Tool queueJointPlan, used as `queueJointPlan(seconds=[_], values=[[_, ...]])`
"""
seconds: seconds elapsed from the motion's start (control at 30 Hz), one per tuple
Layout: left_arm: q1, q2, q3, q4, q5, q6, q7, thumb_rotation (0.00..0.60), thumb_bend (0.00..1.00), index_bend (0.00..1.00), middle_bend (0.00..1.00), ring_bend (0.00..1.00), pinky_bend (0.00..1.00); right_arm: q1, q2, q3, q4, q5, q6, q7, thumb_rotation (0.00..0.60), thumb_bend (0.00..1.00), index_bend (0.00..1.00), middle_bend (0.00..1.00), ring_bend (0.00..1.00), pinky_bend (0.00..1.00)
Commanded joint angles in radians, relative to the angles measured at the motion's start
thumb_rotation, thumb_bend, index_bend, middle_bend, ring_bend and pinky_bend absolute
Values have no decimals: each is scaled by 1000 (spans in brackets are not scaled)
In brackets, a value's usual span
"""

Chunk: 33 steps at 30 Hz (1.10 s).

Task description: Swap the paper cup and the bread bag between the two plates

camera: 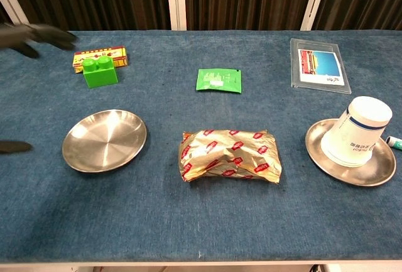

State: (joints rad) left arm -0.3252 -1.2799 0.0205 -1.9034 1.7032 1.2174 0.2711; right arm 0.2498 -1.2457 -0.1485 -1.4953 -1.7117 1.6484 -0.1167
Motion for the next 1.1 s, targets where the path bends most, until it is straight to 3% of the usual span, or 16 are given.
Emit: queueJointPlan(seconds=[0.03,0.23,0.4,0.7,0.93,1.1], values=[[-100,-158,-60,-4,-121,-161,131,600,65,84,86,39,71,-85,44,19,-14,41,76,78,589,216,0,0,0,47],[-193,-382,-152,115,-332,-255,273,600,97,84,81,31,75,-100,95,39,-26,85,32,126,598,216,0,0,0,40],[-243,-505,-161,215,-412,-267,356,600,117,95,81,47,123,-98,126,41,-42,83,-20,133,598,216,0,0,0,40],[-295,-636,-185,320,-514,-251,409,600,108,123,102,82,131,-102,142,64,-60,76,-51,130,597,216,0,0,0,40],[-305,-701,-190,384,-512,-192,380,600,139,317,328,314,333,-104,154,82,-56,78,-74,157,598,216,0,0,0,40],[-308,-735,-177,426,-468,-157,340,600,228,478,499,458,429,-106,158,90,-54,76,-85,163,597,216,0,0,0,40]])
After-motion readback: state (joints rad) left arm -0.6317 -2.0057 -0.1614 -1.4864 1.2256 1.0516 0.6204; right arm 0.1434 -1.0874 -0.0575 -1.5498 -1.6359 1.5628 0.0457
